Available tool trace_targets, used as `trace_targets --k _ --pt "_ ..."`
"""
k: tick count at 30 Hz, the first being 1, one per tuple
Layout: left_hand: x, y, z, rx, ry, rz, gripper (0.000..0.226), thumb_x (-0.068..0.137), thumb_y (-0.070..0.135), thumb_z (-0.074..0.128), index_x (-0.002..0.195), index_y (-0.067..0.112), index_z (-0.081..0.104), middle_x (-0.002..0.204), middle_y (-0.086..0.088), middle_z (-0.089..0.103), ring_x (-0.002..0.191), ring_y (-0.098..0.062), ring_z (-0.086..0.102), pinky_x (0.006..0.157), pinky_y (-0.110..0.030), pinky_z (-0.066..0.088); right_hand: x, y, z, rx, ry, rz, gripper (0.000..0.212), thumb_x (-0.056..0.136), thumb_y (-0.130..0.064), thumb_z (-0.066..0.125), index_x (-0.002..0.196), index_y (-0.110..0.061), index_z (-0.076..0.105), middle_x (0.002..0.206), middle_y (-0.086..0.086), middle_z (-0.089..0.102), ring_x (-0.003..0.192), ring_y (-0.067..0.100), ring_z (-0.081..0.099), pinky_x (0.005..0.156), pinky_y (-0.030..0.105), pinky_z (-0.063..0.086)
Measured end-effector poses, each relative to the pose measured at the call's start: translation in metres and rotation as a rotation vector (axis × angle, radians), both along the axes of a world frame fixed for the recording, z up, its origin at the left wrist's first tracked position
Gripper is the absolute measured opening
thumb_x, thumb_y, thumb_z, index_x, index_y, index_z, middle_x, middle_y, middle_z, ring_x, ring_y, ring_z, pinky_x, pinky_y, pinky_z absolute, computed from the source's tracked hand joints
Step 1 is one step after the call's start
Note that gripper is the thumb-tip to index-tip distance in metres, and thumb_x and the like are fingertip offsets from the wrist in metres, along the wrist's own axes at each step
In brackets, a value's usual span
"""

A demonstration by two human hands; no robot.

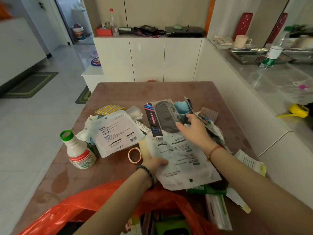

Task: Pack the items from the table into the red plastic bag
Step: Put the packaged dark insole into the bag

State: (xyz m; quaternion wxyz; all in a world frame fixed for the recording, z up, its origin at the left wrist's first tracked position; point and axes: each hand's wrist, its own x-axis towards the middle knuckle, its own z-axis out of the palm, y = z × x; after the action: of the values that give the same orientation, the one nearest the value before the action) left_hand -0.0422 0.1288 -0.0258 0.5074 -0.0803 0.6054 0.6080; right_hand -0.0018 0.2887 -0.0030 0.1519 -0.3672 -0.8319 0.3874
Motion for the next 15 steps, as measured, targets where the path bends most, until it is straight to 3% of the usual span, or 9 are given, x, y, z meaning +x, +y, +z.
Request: trace_targets --k 3,6,9,12,15 --pt "0.001 -0.007 0.004 0.041 -0.012 0.003 0.045 0.081 -0.017 0.048 0.123 0.001 0.05 0.122 -0.024 0.058 0.111 -0.043 0.056 0.087 -0.052 0.048 -0.034 0.013 -0.012 0.148 -0.314 -0.072 0.079 0.081 -0.049 0.06 0.139 -0.005 0.029 0.138 0.016 0.047 0.129 0.037 0.038 0.103 0.048 0.033" --pt "-0.002 -0.015 0.002 0.056 -0.035 -0.028 0.053 0.082 -0.014 0.047 0.13 0.007 0.043 0.125 -0.024 0.057 0.106 -0.042 0.058 0.078 -0.049 0.053 -0.05 0.018 -0.026 0.096 -0.325 -0.197 0.067 0.074 -0.046 0.07 0.121 -0.005 0.047 0.126 0.016 0.056 0.119 0.037 0.048 0.099 0.047 0.036" --pt "-0.006 -0.021 0.003 0.092 -0.081 -0.038 0.042 0.085 -0.011 0.046 0.122 0.008 0.049 0.113 -0.022 0.062 0.088 -0.035 0.062 0.07 -0.046 0.053 -0.052 0.022 -0.029 -0.082 -0.169 -0.243 0.041 0.074 -0.034 0.073 0.1 -0.005 0.061 0.108 0.014 0.067 0.1 0.033 0.06 0.086 0.041 0.049" --pt "-0.003 -0.023 0.009 0.114 -0.105 -0.022 0.021 0.088 -0.006 0.044 0.092 0.01 0.056 0.089 -0.015 0.063 0.077 -0.03 0.061 0.068 -0.043 0.052 -0.04 0.013 -0.009 -0.199 0.14 -0.258 0.024 0.085 -0.02 0.064 0.1 -0.002 0.065 0.099 0.012 0.068 0.095 0.03 0.063 0.072 0.031 0.046" --pt "-0.003 -0.023 0.01 0.173 -0.113 0.012 0.016 0.092 0.004 0.045 0.101 0.008 0.057 0.091 -0.014 0.065 0.079 -0.028 0.063 0.06 -0.04 0.057 -0.013 -0.002 0.028 -0.485 0.532 -0.247 0.021 0.089 -0.016 0.057 0.108 -0.009 0.061 0.098 0.005 0.066 0.093 0.024 0.064 0.078 0.037 0.052"
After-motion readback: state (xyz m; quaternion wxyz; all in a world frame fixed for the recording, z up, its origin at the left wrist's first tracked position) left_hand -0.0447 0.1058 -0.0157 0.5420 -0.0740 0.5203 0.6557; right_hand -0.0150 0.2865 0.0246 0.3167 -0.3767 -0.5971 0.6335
